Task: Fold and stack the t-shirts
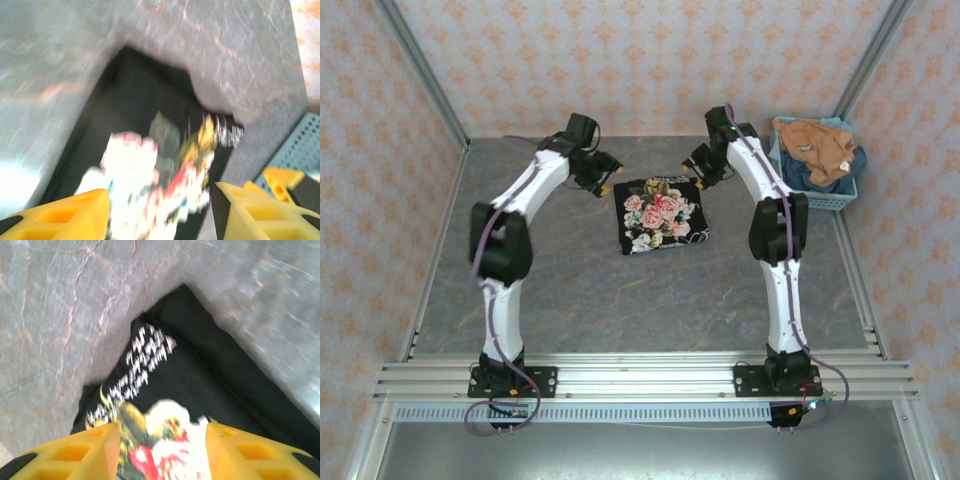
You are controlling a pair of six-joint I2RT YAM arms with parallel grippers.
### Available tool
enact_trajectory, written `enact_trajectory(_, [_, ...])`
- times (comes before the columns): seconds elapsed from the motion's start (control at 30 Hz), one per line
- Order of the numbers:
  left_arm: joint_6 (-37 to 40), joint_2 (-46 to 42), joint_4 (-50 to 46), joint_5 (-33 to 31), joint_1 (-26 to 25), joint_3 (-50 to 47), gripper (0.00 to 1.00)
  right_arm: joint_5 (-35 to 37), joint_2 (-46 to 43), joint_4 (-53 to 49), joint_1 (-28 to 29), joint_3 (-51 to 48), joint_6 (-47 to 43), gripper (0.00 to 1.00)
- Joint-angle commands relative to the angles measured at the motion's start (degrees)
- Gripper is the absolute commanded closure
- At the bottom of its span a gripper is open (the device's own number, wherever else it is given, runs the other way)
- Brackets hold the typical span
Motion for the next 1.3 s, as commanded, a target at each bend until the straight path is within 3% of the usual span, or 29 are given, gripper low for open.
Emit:
enact_trajectory(0.0, [-5.3, -16.3, 5.3, -3.3, -6.0, -14.5, 0.46, 2.3, -16.5, 3.9, -0.1, -13.3, -4.0, 0.56])
enact_trajectory(0.13, [-25.1, -27.1, 18.5, -10.6, -17.7, -33.7, 0.46, 0.8, -36.3, 16.1, 0.1, -40.5, -0.7, 0.66])
enact_trajectory(0.27, [-38.8, -25.3, 31.8, -20.5, -27.2, -39.5, 0.41, -1.2, -54.2, 29.7, 0.2, -64.2, 7.2, 0.58])
enact_trajectory(0.4, [-44.2, -14.7, 41.1, -22.4, -29.7, -36.4, 0.39, -3.9, -64.8, 37.4, 0.4, -77.9, 11.8, 0.48])
enact_trajectory(0.53, [-50.1, -6.9, 45.5, -26.0, -30.0, -35.2, 0.39, -5.7, -70.4, 35.4, 0.3, -81.4, 11.2, 0.47])
enact_trajectory(0.63, [-54.0, -2.6, 49.1, -30.5, -29.7, -36.6, 0.39, -5.7, -72.7, 32.9, 0.3, -81.7, 10.5, 0.47])
enact_trajectory(0.83, [-53.3, 4.0, 54.1, -34.8, -26.8, -34.9, 0.43, -6.4, -74.7, 30.8, 0.1, -81.4, 9.5, 0.48])
enact_trajectory(1.1, [-48.9, 5.6, 60.6, -34.7, -19.1, -38.1, 0.97, -6.3, -76.3, 30.5, -0.1, -83.4, 10.3, 0.55])
enact_trajectory(1.27, [-36.5, -0.1, 56.4, -26.6, -7.8, -40.3, 1.0, -5.9, -75.4, 29.1, -0.1, -81.7, 8.9, 0.63])
